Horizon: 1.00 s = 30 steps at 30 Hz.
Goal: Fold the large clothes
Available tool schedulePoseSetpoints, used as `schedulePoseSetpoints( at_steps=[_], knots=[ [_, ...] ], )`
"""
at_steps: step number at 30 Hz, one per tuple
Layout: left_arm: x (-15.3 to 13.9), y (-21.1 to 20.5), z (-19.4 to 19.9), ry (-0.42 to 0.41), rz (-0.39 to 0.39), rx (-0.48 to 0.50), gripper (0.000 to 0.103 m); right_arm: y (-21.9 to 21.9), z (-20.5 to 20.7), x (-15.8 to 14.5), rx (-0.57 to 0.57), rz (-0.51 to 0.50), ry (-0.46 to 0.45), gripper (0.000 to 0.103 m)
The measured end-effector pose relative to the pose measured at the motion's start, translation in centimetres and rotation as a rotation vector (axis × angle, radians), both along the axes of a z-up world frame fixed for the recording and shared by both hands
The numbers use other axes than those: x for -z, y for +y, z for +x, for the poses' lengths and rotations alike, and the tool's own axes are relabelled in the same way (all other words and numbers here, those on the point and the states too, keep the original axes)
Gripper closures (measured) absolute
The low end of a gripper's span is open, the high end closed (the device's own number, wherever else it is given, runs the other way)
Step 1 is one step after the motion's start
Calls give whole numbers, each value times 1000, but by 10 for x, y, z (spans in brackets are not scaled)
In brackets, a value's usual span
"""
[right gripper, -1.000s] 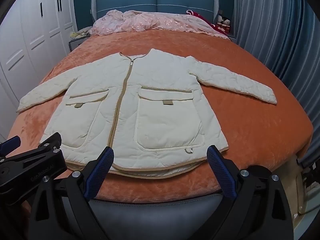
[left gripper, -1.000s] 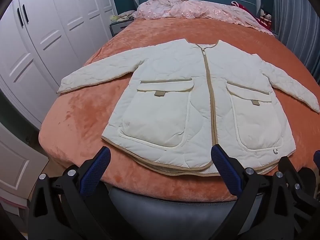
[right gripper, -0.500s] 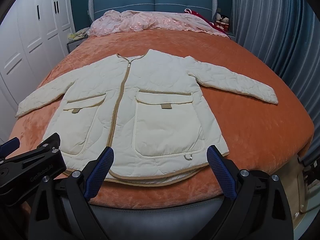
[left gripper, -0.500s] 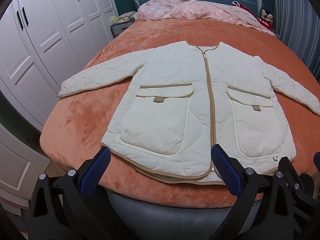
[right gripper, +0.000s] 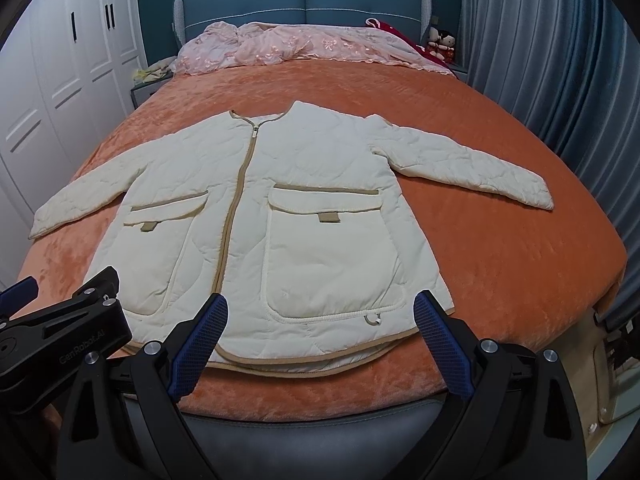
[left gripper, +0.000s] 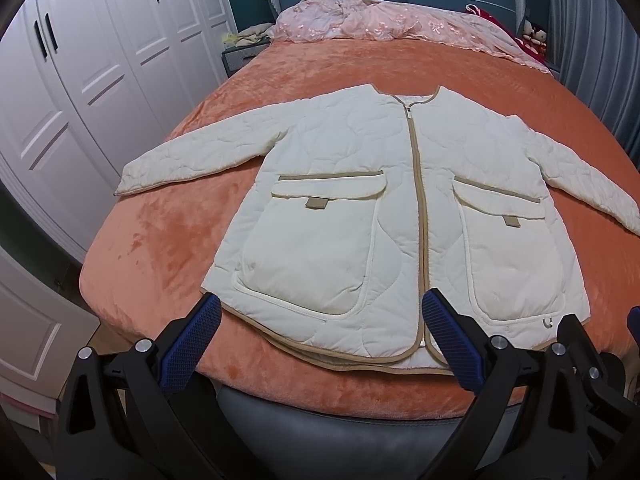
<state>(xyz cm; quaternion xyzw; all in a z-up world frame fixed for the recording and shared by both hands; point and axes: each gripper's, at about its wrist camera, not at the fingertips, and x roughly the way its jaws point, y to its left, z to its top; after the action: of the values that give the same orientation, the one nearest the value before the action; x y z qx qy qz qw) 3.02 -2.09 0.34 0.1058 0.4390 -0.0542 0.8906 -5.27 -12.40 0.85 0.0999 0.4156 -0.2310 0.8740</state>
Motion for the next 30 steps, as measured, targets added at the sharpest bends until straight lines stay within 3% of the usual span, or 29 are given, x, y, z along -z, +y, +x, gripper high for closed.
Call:
schedulePoseSetpoints(
  at_steps=[30],
  knots=[
    [-3, -3, 4, 0, -6, -1, 5, -1, 3, -2, 1, -6, 0, 11]
  ],
)
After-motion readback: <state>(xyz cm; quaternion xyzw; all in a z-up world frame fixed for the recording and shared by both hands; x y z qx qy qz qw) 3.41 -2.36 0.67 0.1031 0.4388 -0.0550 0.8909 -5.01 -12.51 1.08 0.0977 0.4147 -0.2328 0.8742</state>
